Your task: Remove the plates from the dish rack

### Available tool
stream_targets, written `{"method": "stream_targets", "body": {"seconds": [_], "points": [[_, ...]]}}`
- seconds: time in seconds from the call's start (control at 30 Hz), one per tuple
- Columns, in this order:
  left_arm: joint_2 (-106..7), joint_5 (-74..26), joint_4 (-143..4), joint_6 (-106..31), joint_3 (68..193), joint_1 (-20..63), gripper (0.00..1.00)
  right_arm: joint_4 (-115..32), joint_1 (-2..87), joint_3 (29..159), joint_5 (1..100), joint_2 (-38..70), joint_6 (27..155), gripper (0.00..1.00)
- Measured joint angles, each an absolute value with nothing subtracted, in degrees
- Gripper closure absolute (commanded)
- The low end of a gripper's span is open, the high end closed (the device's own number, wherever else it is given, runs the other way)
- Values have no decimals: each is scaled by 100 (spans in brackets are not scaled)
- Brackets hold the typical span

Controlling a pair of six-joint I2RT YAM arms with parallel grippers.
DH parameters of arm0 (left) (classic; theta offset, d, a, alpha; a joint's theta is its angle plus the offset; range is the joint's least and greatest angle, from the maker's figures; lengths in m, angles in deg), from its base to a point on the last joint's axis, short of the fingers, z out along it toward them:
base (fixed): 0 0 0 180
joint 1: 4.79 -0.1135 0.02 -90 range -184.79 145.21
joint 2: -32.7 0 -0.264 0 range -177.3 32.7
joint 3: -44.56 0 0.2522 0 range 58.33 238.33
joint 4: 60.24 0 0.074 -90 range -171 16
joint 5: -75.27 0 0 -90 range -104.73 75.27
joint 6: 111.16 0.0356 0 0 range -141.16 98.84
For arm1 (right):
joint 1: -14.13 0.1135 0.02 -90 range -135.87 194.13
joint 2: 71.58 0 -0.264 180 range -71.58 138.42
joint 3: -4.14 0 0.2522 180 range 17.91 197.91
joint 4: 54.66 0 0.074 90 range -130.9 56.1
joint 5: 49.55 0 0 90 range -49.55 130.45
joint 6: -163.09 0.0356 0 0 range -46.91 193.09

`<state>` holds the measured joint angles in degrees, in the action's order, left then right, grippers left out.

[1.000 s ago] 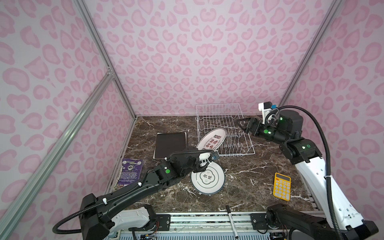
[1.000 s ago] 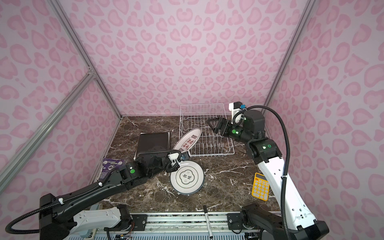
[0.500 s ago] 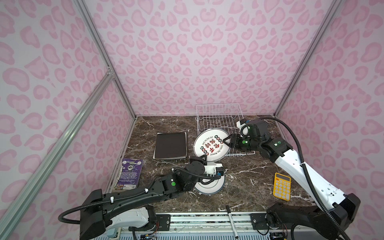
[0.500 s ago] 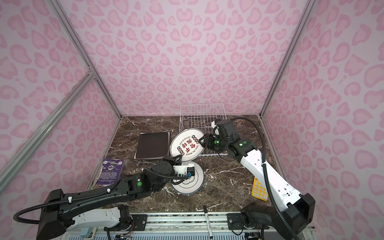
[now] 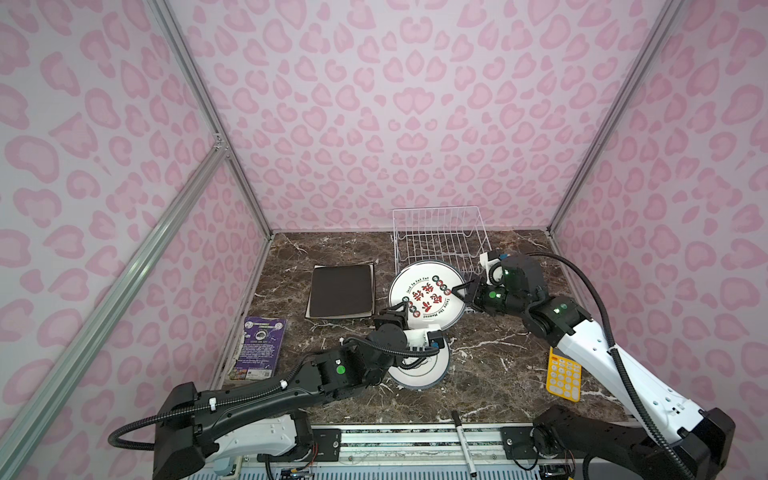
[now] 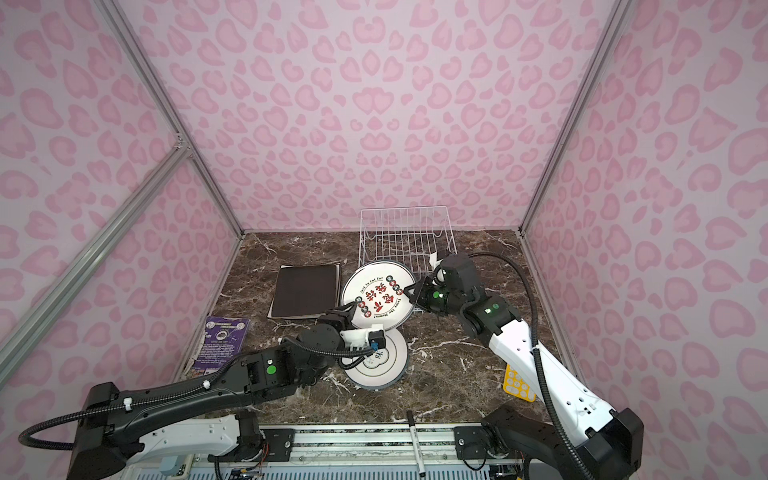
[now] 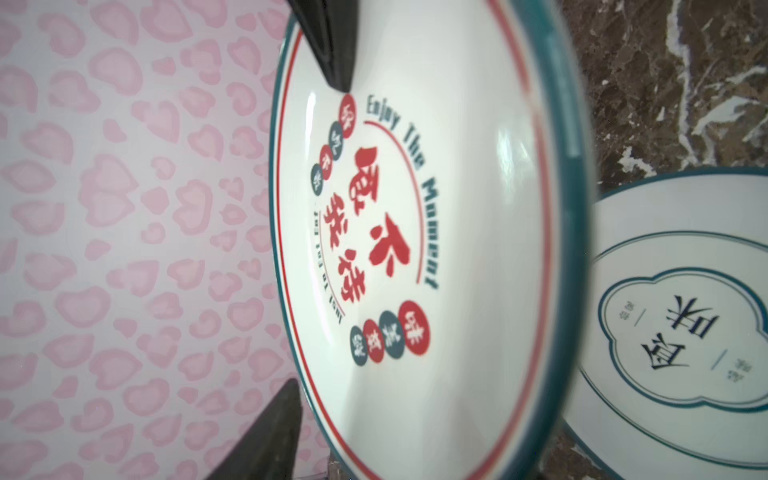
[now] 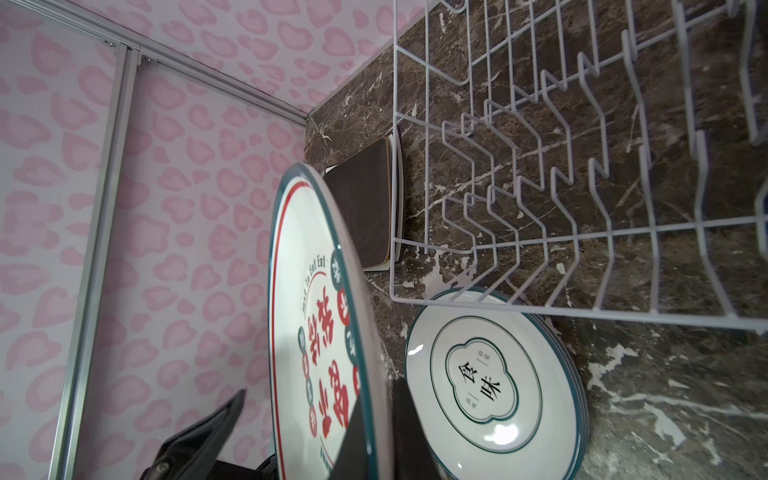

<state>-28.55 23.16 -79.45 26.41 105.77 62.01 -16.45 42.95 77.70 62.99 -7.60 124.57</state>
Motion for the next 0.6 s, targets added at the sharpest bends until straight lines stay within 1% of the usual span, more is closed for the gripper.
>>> {"method": "stream_targets", "body": {"seconds": [0.03,0.13,0.27,0.33,0.4,0.5,0.6], "points": [[-2654,2279,-8115,2270,10601,6197,2,-1702,4280,7704,6262,-830,12466,100],[-1782,2004,-8382,1085,10467,6090,3,-1929,4194,7536,6172,-959,12420,100],[-355,1346,-8238,-817,9761,5415,4,-2145,4144,7295,6175,-1009,12346,100],[6,963,-8244,-1735,9451,5008,4,-2375,4144,7131,6299,-1037,12341,100],[83,500,-8244,-2635,9294,4593,5,-2637,4149,6970,6422,-1059,12341,100],[-88,-252,-8150,-3949,9149,4005,4,-3061,4146,6751,6612,-1074,12333,100],[-514,-1179,-7825,-5070,8974,3458,0,-3396,4146,6594,6776,-1085,12296,100]]}}
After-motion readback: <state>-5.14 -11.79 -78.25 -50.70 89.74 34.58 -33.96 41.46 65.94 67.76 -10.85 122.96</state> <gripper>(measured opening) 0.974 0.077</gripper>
